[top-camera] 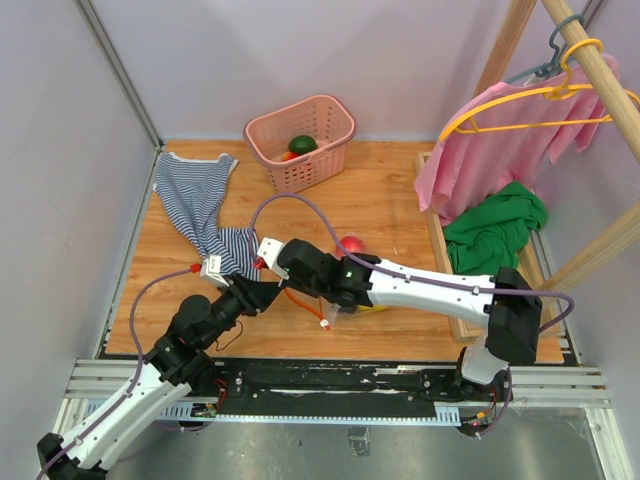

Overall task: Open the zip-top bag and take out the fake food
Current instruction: Pick up the fake fruit from the zipper food storage bag.

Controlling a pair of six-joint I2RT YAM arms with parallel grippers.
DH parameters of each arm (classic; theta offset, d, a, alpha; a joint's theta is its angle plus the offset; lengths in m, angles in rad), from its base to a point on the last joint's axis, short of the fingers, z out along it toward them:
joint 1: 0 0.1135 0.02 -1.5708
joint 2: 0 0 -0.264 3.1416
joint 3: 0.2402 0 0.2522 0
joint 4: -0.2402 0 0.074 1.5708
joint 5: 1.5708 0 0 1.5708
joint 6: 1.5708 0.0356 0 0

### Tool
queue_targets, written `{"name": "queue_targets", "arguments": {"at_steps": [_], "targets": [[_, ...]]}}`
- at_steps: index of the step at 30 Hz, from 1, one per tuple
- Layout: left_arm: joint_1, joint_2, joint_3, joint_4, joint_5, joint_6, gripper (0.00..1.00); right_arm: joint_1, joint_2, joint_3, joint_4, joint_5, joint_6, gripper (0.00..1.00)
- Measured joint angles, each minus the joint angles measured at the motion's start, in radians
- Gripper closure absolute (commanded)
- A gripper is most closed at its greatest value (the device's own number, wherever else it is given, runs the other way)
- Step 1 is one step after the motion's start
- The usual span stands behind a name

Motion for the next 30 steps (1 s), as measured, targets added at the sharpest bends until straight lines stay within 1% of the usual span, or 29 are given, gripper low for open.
{"name": "queue_targets", "arguments": {"at_steps": [6,11,13,16,19,26,30], "targets": [[0.0,0.128,-0.022,0.218,0.105,0.012,0.51,-0.017,-0.05,0.0,0.002,-0.043,-0.019,0.99],[0.0,0.333,-0.022,0.397,0.161,0.022,0.49,-0.03,-0.063,-0.001,0.002,-0.069,-0.021,0.99],[0.0,0.422,-0.022,0.454,0.174,0.028,0.44,-0.038,-0.065,-0.001,0.002,-0.081,-0.021,0.99],[0.0,0.539,-0.022,0.531,0.186,0.042,0.32,-0.051,-0.075,-0.005,0.002,-0.103,-0.02,0.99],[0.0,0.666,-0.02,0.603,0.196,0.067,0.26,-0.056,-0.097,-0.016,0.002,-0.127,-0.02,0.99],[0.0,0.903,0.006,0.767,0.235,0.107,0.26,-0.073,-0.131,-0.021,0.003,-0.212,-0.017,0.99],[0.0,0.986,0.013,0.846,0.256,0.109,0.26,-0.111,-0.131,-0.026,0.002,-0.282,-0.004,0.99]]}}
